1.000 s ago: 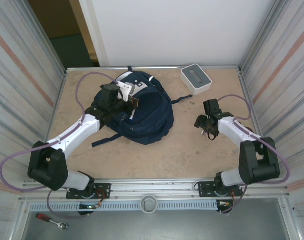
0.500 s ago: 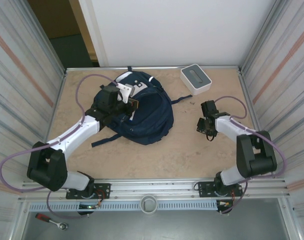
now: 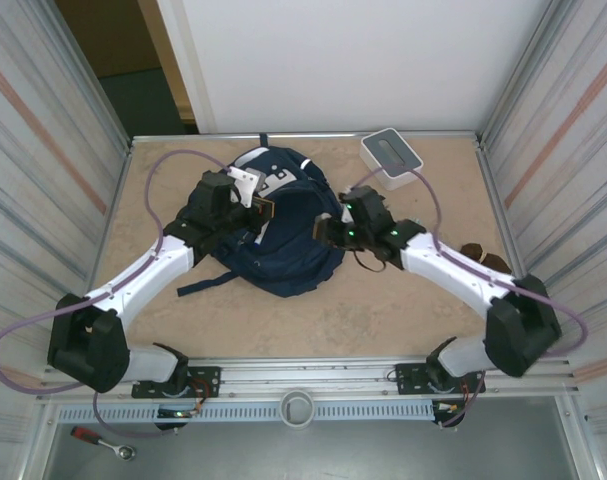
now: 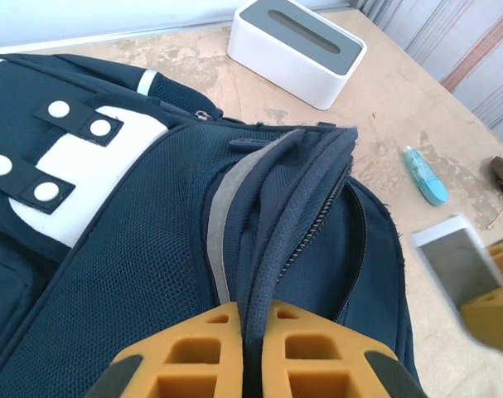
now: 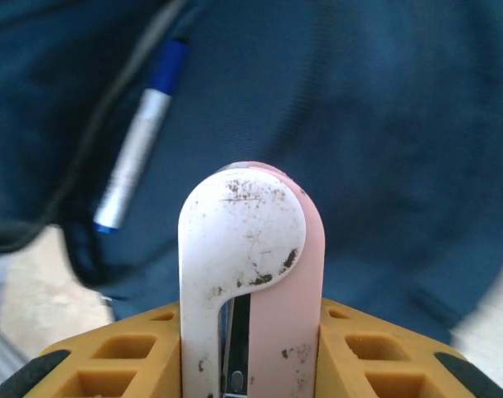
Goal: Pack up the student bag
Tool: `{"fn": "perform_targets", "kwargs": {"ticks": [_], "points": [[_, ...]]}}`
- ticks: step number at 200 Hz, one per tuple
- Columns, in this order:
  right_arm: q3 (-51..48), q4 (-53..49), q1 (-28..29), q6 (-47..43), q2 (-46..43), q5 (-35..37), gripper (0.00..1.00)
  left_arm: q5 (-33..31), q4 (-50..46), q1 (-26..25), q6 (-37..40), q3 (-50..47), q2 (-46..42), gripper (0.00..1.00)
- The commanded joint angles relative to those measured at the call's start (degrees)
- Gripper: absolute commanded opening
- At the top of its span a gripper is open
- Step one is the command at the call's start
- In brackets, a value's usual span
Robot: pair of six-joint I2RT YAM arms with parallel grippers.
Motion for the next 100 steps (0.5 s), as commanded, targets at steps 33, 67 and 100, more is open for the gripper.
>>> {"fn": "perform_targets", "kwargs": {"ticks": [33,67,100], "points": [[14.96,9.4,1.97,6.3,18.82,-4.48,0.46,2.77,2.66,0.16,-1.64,3.69,-2.56,0.0],[13.2,9.75,0.83,4.61,17.72,-6.83,0.62,2.19,1.94,0.16,-0.74,3.56,-3.01,0.0],[5.43,7.46,-0.94,0.89,8.21,-6.58,0.63,1.78,2.69,0.16,-0.52,2.43,-2.4,0.0]]}}
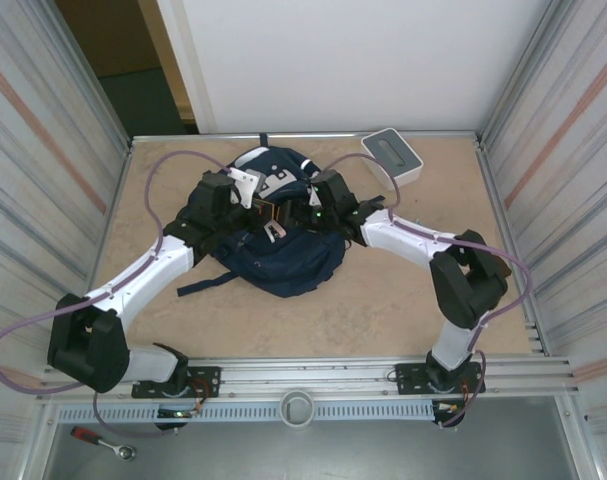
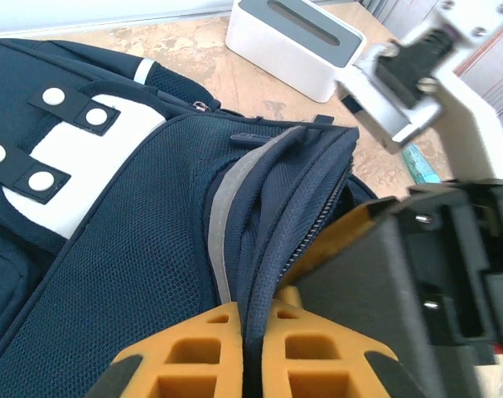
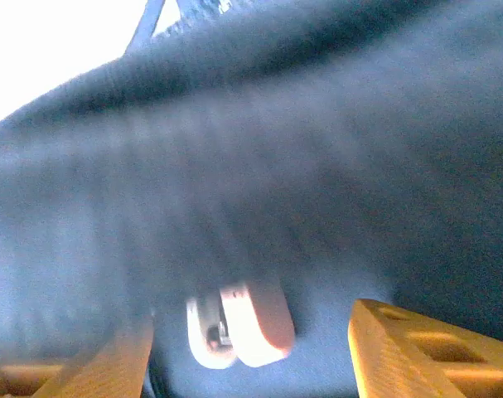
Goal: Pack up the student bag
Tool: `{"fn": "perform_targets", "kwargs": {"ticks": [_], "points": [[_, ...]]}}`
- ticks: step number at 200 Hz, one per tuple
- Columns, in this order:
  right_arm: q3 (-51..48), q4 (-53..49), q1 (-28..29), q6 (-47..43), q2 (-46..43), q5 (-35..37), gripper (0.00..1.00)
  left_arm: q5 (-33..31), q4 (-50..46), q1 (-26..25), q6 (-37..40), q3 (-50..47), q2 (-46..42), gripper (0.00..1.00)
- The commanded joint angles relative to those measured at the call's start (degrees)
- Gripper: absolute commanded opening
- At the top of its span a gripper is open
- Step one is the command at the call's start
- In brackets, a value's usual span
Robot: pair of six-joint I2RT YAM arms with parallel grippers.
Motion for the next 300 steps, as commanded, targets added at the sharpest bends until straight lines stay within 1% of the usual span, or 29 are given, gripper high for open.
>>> {"fn": "perform_targets", "kwargs": {"ticks": [1,28,57,77,97,132,148,184,221,268,300], "points": [[-4.96,-1.46,-1.46,-3.15,-8.57,-0.73,0.63,1.46,3.69,0.16,-0.03,2.31,-2.36,0.0],[-12.16,-5.55,-5.16,-7.34,-18.47,2.3,0.64,1.04,3.93,0.16,-0.06,0.56,-2.22,0.0],[-17.64,-12.25,-14.28,-11.02,-26.41,6.99,0.68,0.95,4.32,0.16,-0.27,-1.26,-2.9,0.0],[-19.57,-15.9,-21.14,-14.18,-29.17,10.73,0.71,0.95,5.46,0.16,-0.94,-2.69,-3.43,0.0],[-19.32,-19.97,-25.28,-17.79,-29.31,17.36,0.74,1.3,4.85,0.16,-0.94,-2.92,-3.59,0.0],[-17.44,-22.8,-29.85,-20.67,-24.37,22.68,0.76,1.2,4.76,0.16,-1.08,-3.74,-4.29,0.0],[-16.52,-22.89,-31.36,-21.55,-20.99,23.59,0.76,1.48,4.72,0.16,-0.98,-3.87,-4.4,0.0],[-13.77,-23.92,-34.29,-22.9,-13.66,20.97,0.77,2.09,4.58,0.16,-1.1,-4.03,-4.68,0.0],[-11.05,-24.36,-34.72,-23.13,-7.03,17.01,0.77,2.13,4.99,0.16,-0.81,-4.19,-4.69,0.0],[-6.01,-25.31,-34.88,-23.39,1.35,18.89,0.74,1.68,4.61,0.16,-0.55,-4.51,-4.59,0.0],[-2.62,-26.6,-34.96,-23.87,6.4,20.41,0.65,1.59,4.28,0.16,-0.29,-4.52,-4.85,0.0]]}}
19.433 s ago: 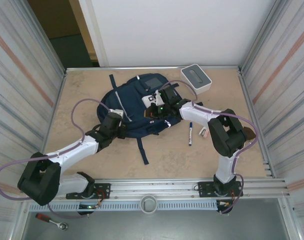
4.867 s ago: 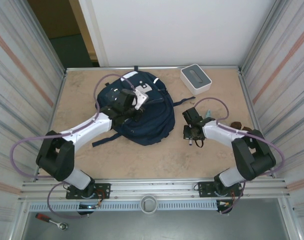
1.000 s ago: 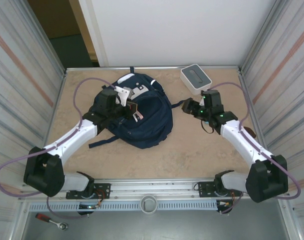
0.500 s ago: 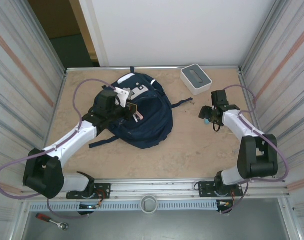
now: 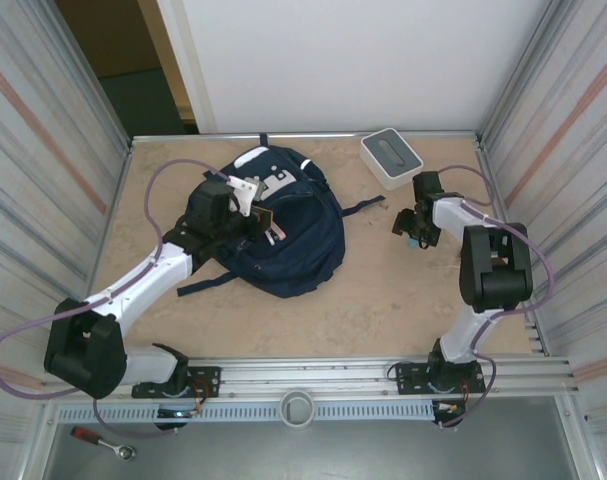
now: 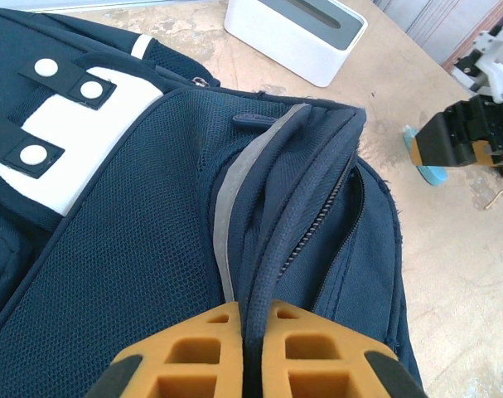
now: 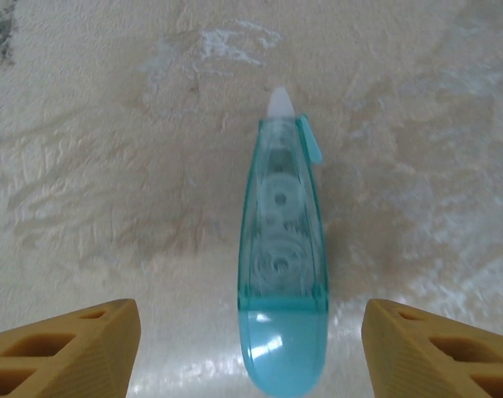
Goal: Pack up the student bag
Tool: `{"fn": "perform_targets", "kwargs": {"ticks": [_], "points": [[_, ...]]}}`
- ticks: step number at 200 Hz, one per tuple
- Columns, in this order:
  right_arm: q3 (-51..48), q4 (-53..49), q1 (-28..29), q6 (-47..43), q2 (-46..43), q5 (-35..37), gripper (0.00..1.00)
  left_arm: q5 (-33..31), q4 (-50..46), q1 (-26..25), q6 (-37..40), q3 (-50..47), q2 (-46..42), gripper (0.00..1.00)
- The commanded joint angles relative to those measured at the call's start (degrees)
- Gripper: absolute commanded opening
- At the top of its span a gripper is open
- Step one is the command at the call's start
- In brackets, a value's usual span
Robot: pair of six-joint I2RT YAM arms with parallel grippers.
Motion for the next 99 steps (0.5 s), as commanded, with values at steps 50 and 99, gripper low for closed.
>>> {"fn": "perform_targets", "kwargs": {"ticks": [50,99], "points": [[4.52,-3.76,-0.38,-2.14,5.47,0.85,0.37,0.6,2.4,0.16,0.08,-0.6,-3.26,0.0],[-1.84,0.55,2.87,-0.42,-7.21,-8.74,0.23,1.18,2.47,0.16,-0.2,-0.97,-3.76,0.0]]}}
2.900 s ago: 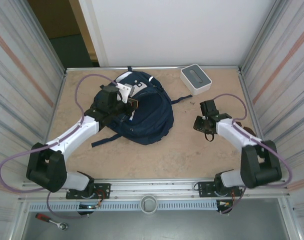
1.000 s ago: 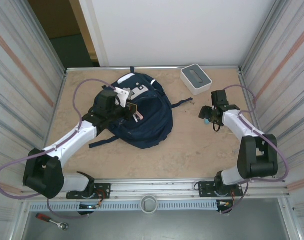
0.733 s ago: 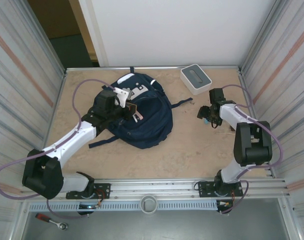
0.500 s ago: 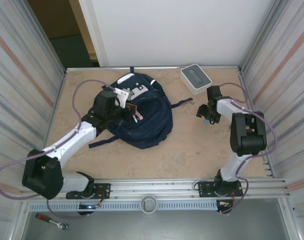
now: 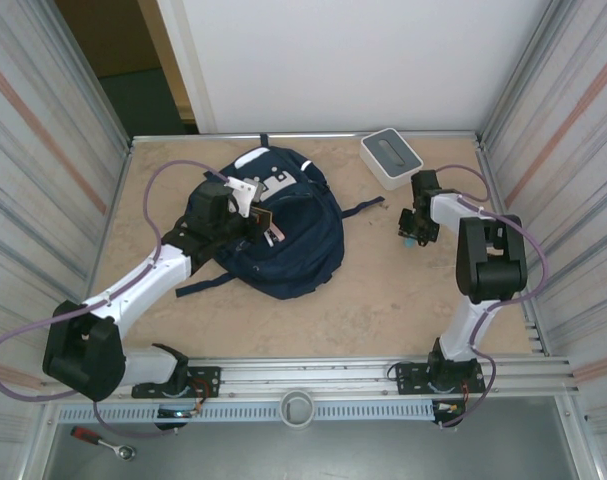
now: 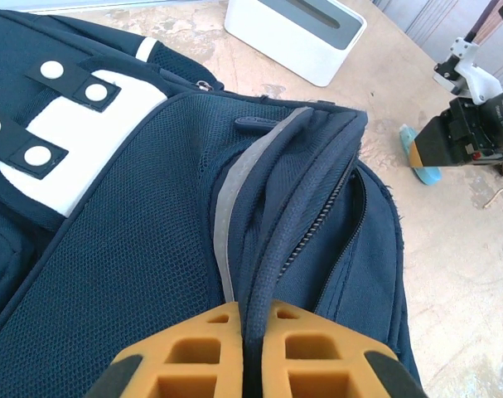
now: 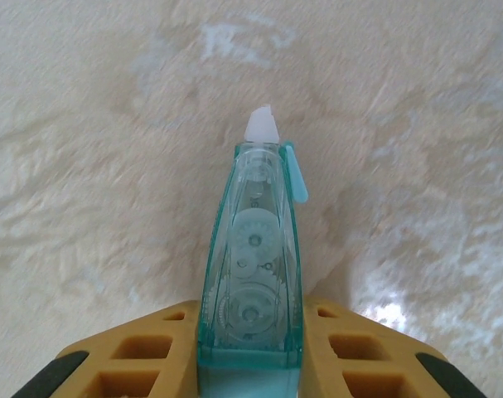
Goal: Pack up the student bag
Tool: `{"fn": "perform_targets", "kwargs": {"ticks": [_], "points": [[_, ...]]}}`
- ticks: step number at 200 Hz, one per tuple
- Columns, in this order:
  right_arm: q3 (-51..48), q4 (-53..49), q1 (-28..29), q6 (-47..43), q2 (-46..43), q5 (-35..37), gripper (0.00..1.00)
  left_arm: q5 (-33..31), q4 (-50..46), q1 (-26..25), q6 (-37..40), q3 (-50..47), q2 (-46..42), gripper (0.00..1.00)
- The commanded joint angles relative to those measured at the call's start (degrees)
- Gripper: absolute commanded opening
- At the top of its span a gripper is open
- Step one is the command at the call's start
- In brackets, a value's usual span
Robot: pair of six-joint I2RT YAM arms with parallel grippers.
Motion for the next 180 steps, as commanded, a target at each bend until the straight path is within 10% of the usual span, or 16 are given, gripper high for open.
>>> {"fn": "perform_targets", "kwargs": {"ticks": [1,77,180], "points": [[-3.49,1.57,2.98,1.07,-9.77,-7.09,0.23,1.23,2.59,0.16,-0.16,-0.35,-3.0,0.0],[-8.72,17.43,25.0,14.17,-20.77,-28.31,0.24,1.42,3.6,0.16,-1.24,1.2,-2.82,0.0],[11.01,26.33,31.89,23.61,1.72,-24.44,0.35,2.02,2.69,0.16,-2.3,2.06,-3.59,0.0]]}}
